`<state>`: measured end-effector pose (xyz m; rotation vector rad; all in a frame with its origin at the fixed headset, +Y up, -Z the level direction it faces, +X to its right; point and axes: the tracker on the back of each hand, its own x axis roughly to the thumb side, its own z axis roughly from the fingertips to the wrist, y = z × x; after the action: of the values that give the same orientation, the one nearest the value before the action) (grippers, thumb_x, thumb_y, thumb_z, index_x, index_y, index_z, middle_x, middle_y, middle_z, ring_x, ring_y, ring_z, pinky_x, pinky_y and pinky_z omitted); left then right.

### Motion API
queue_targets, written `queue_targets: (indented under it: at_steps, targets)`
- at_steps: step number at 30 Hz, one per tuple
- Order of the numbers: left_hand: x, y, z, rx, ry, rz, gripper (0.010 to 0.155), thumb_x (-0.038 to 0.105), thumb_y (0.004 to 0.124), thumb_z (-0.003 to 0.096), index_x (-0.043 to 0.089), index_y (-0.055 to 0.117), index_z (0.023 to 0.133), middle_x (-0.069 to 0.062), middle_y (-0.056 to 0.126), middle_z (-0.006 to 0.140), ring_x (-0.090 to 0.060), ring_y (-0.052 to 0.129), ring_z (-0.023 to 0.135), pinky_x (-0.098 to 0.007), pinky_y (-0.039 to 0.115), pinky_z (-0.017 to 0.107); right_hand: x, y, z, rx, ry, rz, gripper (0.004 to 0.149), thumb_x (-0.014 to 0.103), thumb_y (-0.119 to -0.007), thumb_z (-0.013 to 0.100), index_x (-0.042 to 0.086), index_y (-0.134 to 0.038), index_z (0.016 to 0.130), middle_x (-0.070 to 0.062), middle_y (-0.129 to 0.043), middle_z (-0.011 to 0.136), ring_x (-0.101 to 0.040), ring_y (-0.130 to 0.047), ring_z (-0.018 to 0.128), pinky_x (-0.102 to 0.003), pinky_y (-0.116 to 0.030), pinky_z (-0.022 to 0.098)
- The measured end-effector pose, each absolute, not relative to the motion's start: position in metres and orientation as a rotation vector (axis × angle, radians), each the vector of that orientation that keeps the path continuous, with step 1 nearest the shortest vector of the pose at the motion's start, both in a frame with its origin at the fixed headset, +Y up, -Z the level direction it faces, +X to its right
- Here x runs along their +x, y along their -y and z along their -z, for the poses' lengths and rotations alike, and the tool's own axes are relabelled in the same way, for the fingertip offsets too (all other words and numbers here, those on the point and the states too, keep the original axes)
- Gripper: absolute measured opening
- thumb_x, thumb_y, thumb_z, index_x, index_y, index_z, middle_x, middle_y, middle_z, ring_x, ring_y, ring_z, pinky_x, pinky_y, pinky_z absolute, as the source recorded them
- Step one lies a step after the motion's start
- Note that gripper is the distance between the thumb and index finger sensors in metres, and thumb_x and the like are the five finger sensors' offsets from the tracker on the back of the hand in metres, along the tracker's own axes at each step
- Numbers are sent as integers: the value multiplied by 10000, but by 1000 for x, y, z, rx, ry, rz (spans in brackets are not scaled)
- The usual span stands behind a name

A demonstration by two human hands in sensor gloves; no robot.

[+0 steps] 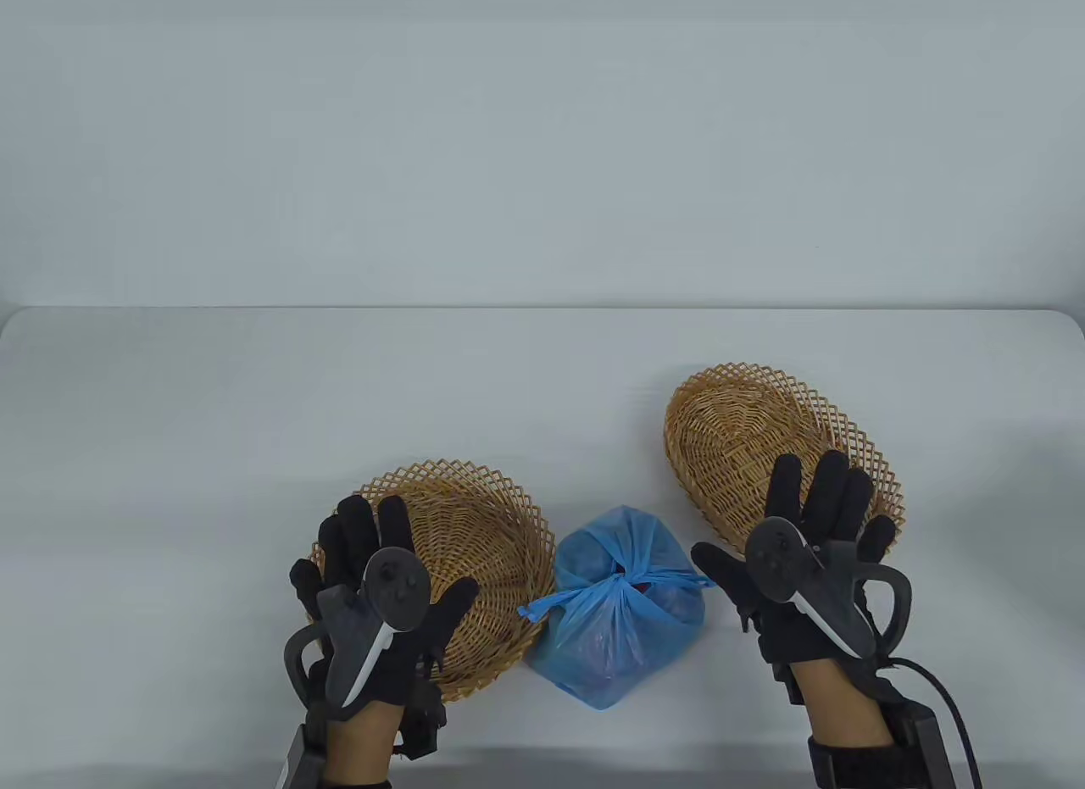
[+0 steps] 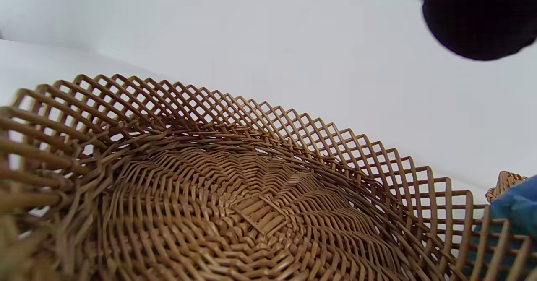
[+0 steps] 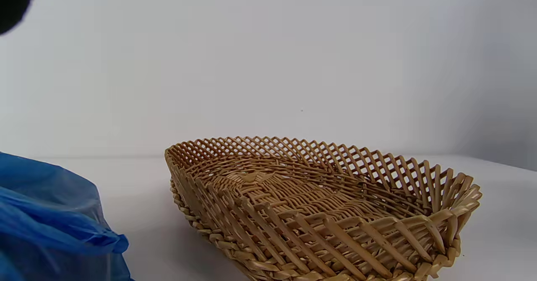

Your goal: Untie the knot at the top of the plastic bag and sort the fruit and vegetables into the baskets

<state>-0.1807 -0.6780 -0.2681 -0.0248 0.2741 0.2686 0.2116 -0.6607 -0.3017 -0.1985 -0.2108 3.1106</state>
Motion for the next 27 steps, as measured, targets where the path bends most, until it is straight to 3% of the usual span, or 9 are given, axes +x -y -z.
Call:
queue_targets:
  at_steps: [27]
  targets:
    - [-181,683,270,-71,-284,-265,1103,766,738,314,400,21,1068,2,-24,1216,-355,150,1226,-717,144,850,211,665,304,-183,60,-3103,1203,808,-679,363,114,39,1033,-305,91,1082,-555,34,1011,-777,-168,678]
